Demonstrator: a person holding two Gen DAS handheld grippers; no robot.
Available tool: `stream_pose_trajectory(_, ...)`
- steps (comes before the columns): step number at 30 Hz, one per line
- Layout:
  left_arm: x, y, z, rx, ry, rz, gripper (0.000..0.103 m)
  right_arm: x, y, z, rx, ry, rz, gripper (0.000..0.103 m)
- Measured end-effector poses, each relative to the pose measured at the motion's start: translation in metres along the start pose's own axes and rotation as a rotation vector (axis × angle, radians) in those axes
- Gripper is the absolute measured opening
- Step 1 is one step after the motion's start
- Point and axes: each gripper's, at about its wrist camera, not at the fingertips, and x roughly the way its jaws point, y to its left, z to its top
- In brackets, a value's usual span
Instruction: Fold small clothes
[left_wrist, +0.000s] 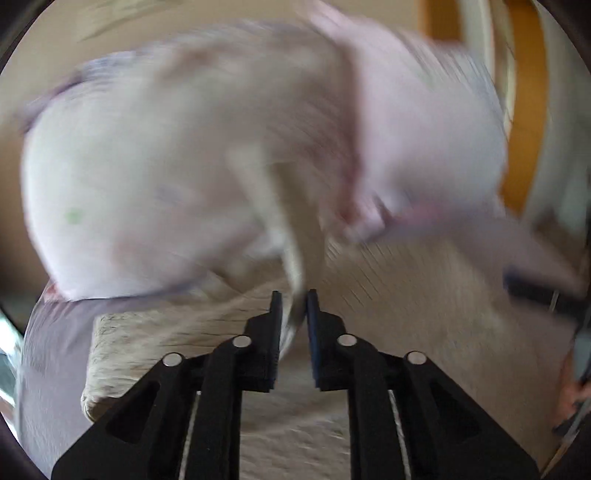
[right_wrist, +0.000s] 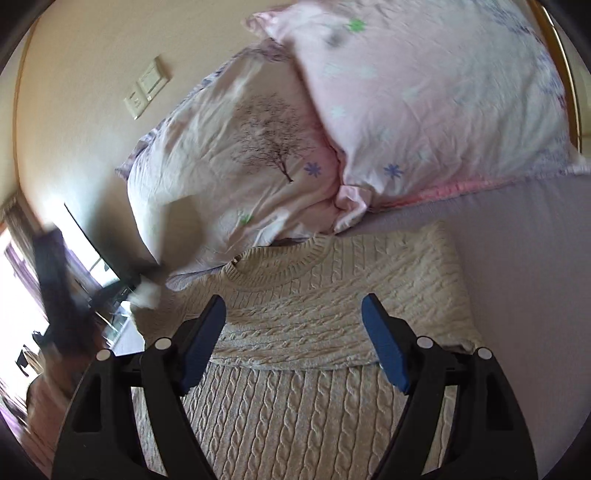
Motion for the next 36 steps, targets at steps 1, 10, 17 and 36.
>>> stream_pose_trajectory(1, 0.009, -0.018, -0.006, 0.057, 0.027, 0.019, 0.015, 0.000, -0.007, 0.000, 0.028, 0.019, 0.003, 0.076)
stream_pose_trajectory(10, -0.051, 0.026, -0.066, -0.032, -0.018, 0.074, 0.055, 0.052, -0.041, 0.019, 0.167, 0.151, -0.026, 0.052)
stream_pose_trajectory(17, -0.098, 0.088, -0.129, -0.172, 0.071, 0.160, 0.062, 0.098, -0.068, 0.025, 0.305, 0.176, -0.137, 0.037)
stream_pose_trajectory(36, -0.123, 0.111, -0.194, -0.351, 0.131, -0.021, 0.066, 0.006, -0.060, -0.009, 0.196, 0.095, -0.253, 0.055)
